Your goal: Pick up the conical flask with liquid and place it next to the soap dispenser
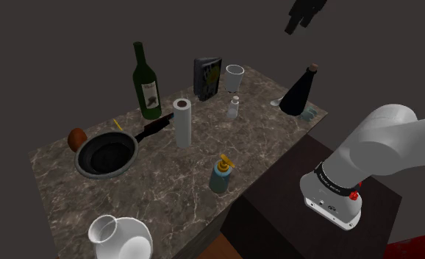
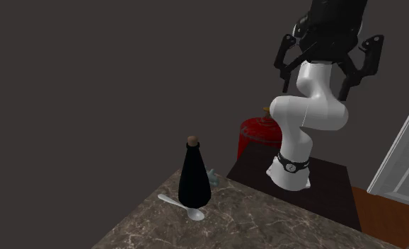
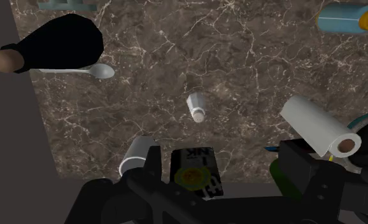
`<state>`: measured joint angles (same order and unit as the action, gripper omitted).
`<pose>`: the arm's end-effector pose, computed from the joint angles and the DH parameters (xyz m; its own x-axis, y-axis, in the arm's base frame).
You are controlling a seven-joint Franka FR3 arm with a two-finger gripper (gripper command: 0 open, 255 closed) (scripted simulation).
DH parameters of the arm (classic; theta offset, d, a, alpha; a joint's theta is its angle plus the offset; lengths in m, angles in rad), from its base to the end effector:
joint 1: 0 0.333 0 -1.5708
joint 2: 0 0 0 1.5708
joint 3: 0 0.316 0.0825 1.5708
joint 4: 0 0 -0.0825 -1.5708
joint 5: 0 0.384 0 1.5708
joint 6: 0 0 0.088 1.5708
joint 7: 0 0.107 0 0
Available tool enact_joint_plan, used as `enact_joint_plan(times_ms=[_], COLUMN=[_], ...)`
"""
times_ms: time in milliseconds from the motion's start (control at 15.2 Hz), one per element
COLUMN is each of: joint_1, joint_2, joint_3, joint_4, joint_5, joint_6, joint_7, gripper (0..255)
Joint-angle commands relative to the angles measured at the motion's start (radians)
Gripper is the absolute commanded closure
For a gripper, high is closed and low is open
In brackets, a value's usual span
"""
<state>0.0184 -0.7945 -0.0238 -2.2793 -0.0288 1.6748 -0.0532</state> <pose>0.3145 -0.0075 0.6399 0.9807 0.0547 0.1878 0.0515 -0.9984 0.0217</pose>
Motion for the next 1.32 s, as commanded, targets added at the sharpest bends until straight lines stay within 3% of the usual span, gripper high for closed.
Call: enact_joint_plan(times_ms=[0,660,1254], joint_1=[0.0,-0.054,-0.105], joint_2=[0.0,0.046,0.189], joint_3=[0.0,-0.179,-0.349], joint_4=[0.0,-0.129,-0.156], joint_5=[0.0,-0.146,-0.281], joint_6=[0.0,0.096,0.222], joint_7=[0.0,-0.232,-0.435], gripper=[0,0,0])
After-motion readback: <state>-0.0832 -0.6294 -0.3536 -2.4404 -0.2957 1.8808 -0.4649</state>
